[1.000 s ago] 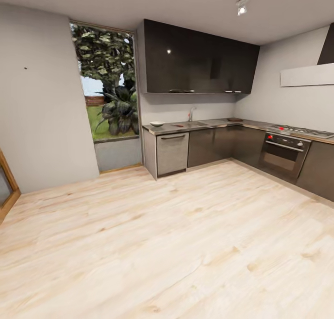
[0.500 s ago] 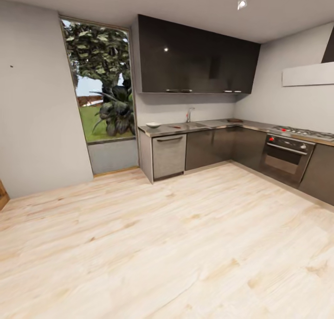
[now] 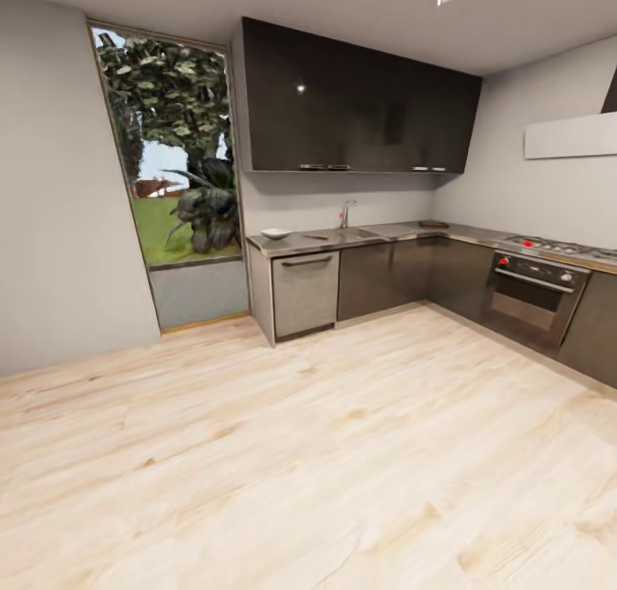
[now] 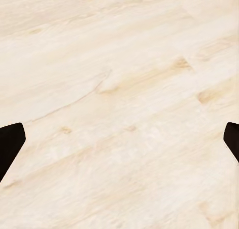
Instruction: In the kitchen, take the Vidalia onion out of the sink, dice it on the chopping board with the paring knife, put the diced onion into the bowl on the countertop, then place both the paring knife and the chopping board into the sink.
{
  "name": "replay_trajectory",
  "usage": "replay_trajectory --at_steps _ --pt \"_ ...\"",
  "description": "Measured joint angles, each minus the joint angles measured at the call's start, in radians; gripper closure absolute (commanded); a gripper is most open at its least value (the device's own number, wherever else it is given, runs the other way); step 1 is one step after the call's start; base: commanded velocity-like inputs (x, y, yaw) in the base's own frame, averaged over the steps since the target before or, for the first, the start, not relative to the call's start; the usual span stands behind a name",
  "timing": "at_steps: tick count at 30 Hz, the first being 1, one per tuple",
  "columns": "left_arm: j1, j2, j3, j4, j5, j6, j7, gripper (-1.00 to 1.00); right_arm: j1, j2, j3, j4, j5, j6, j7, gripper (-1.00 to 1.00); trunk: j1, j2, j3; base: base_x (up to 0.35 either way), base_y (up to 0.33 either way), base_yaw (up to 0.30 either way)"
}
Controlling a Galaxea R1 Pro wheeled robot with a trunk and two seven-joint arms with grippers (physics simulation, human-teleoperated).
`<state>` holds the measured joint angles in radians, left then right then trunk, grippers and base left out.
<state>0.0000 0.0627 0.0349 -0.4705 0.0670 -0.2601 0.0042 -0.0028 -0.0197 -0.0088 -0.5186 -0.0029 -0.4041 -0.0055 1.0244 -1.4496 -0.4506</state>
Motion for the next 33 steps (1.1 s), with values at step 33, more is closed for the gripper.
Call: replay_trajectory --at_steps 33 --pt "0.000 0.000 0.000 0.000 0.000 0.000 0.000 -1.00 0.000 0.000 0.000 0.000 0.000 -0.001 0.000 -1.00 0.000 0.000 0.000 0.304 -0.164 0.000"
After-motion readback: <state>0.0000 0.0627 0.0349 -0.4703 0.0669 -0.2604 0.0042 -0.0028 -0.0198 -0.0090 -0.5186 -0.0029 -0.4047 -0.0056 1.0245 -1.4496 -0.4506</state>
